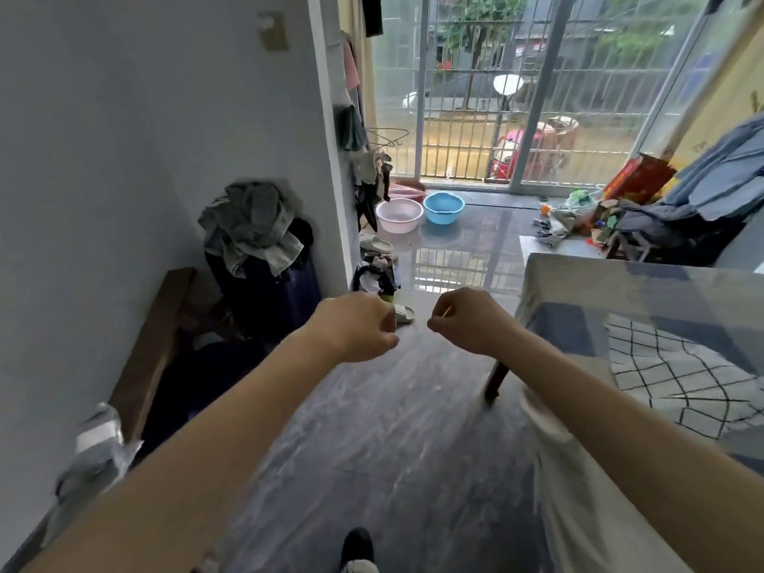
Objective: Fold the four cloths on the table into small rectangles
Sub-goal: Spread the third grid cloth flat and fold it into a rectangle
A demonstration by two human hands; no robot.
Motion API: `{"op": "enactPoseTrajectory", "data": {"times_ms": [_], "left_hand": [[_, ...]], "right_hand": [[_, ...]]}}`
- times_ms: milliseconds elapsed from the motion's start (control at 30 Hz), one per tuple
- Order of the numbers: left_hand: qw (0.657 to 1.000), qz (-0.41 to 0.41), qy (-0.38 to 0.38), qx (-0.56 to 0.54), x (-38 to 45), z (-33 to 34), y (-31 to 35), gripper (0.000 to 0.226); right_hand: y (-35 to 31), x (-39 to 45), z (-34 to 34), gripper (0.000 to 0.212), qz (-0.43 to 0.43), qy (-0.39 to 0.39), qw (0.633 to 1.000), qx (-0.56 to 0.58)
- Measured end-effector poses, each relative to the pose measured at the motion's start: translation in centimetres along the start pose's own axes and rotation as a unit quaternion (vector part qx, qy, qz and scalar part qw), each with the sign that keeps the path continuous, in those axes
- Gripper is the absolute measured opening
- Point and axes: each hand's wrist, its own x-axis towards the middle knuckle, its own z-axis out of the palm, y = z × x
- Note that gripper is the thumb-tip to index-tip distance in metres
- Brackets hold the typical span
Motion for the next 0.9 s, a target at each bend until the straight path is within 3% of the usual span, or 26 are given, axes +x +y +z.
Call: {"op": "enactPoseTrajectory", "data": {"times_ms": [200, 367, 567, 733, 900], "left_hand": [[0.995, 0.098, 0.018, 0.019, 10.5, -1.8, -3.5, 0.024], [0.981, 0.192, -0.018, 0.018, 18.1, 0.4, -2.3, 0.025], [0.944, 0.312, -0.099, 0.038, 24.5, 4.2, 4.7, 0.022], [0.894, 0.420, -0.142, 0.064, 27.6, 6.5, 12.8, 0.024], [0.856, 0.474, -0.179, 0.097, 32.2, 10.2, 19.9, 0.026]], "right_hand": [[1.8, 6.1, -1.9, 0.008, 0.093, 0.047, 0.995, 0.006], [5.4, 6.8, -1.6, 0.009, 0.175, 0.067, 0.982, 0.035], [11.9, 3.5, -1.9, 0.013, 0.312, 0.110, 0.942, 0.059], [17.6, 0.3, -2.5, 0.010, 0.406, 0.156, 0.897, 0.074], [24.3, -1.2, -2.7, 0.033, 0.460, 0.149, 0.875, -0.014]]}}
